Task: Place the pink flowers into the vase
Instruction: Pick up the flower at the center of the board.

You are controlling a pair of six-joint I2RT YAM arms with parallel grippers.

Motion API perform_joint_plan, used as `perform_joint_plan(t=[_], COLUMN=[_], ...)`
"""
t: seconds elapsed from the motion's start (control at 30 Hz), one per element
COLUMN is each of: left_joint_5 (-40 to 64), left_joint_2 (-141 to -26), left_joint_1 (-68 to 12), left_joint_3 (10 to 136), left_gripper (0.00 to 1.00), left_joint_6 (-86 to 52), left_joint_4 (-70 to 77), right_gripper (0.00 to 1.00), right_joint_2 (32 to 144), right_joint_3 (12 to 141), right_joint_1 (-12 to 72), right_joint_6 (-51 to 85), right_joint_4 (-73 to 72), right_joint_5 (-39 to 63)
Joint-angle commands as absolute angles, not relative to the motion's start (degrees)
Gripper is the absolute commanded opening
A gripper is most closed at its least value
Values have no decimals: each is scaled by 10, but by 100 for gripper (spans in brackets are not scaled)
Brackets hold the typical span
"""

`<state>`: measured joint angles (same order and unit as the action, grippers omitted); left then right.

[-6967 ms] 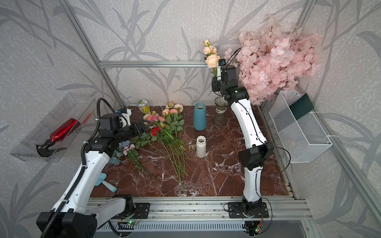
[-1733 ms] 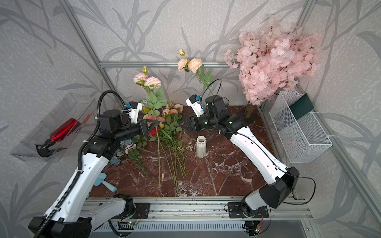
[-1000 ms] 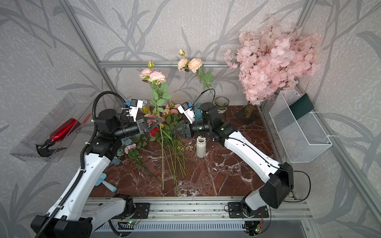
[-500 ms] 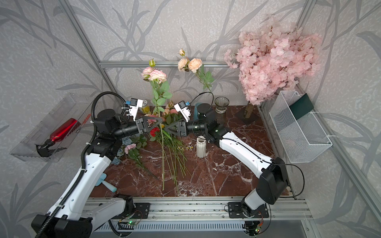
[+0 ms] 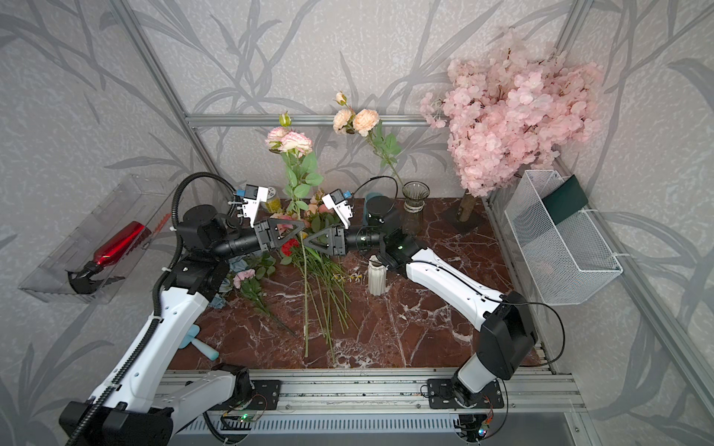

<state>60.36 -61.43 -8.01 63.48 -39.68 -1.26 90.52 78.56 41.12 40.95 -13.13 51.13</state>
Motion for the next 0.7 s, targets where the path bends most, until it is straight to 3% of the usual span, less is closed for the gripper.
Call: perform_joint_plan(t=[0.0, 0.67], left_joint_5=[617, 617], left_joint_2=[-605, -605], left_joint_1=[-77, -77], left_joint_3=[633, 632], left_gripper=[0, 0], left_joint_6=[-396, -391], left_joint_4=[6, 1], right_gripper=[28, 11], right_joint_2=[911, 921], right_joint_3=[784, 788], right_joint_1=[418, 428], right_joint_6=[418, 434], right_joint_4=[-163, -185], right_joint_5=[523, 532])
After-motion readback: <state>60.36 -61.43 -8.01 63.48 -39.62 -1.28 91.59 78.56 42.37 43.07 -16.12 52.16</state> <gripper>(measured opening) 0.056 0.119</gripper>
